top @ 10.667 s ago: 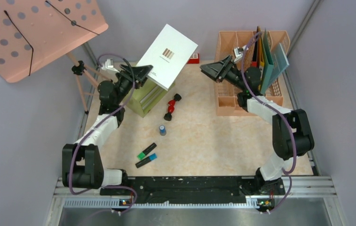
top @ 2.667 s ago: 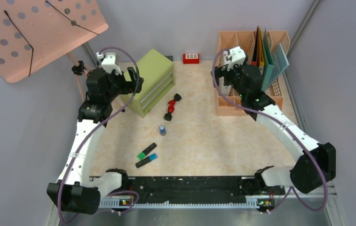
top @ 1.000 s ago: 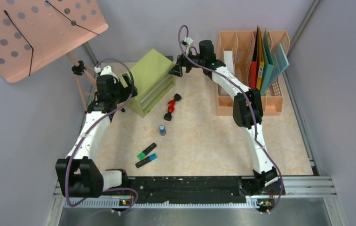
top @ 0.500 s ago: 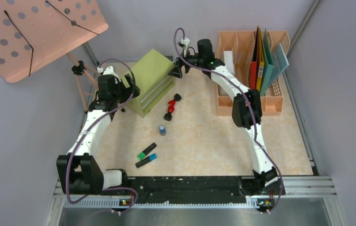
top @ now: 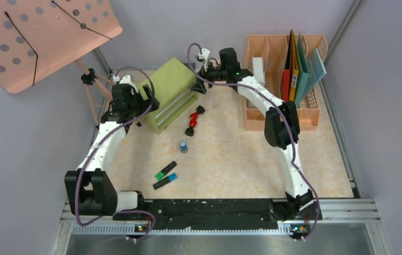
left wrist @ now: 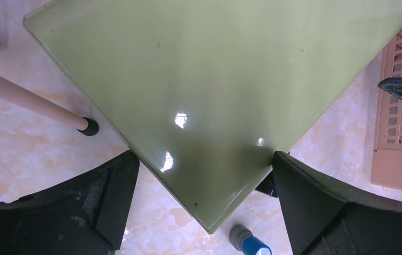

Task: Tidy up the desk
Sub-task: Move the storage box to the center of the board.

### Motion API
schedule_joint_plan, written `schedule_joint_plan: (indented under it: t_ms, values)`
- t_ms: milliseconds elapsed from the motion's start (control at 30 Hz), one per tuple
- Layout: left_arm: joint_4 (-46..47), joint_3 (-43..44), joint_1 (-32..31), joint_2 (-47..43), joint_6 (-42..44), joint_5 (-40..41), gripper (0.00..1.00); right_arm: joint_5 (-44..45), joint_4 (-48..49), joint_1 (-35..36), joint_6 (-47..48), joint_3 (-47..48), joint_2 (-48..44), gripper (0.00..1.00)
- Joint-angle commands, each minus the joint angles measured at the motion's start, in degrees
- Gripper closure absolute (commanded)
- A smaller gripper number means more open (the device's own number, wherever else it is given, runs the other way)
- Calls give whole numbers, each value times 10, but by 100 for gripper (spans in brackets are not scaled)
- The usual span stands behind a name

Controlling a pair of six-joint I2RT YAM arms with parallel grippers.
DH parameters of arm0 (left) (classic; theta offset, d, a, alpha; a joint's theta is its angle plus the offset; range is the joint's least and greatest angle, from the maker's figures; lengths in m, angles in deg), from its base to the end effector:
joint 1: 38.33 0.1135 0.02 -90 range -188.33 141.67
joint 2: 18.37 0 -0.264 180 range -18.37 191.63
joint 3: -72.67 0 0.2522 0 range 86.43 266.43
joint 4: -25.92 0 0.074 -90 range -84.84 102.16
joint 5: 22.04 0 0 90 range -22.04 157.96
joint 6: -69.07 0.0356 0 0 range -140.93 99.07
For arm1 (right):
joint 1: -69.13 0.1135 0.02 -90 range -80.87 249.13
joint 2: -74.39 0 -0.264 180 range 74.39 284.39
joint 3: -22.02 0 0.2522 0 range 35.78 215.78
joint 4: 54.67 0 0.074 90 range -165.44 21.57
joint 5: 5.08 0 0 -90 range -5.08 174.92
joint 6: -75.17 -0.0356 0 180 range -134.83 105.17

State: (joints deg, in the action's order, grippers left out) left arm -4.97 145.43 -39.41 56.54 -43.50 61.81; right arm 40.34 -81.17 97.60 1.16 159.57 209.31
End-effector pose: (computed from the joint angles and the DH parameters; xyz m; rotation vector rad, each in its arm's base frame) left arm 0.2949 -0.0094 0.2993 -0.3415 2.1378 -0.3544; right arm 0.4709 0.2838 0.2718 -1.1898 1.5690 0.9099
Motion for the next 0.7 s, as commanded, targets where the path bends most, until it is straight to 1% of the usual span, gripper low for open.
schedule_joint_plan:
  t_ms: [0, 467, 667]
  values:
    - [18, 22, -14, 6, 12, -32, 2, -100, -57, 75, 11, -50, -71, 22]
    - [2, 21, -54, 4, 19, -57, 2, -80, -24, 85, -3, -179, -175, 25]
    - [0, 16, -69, -8, 18, -55, 2, -66, -13, 86, -10, -206, -200, 25]
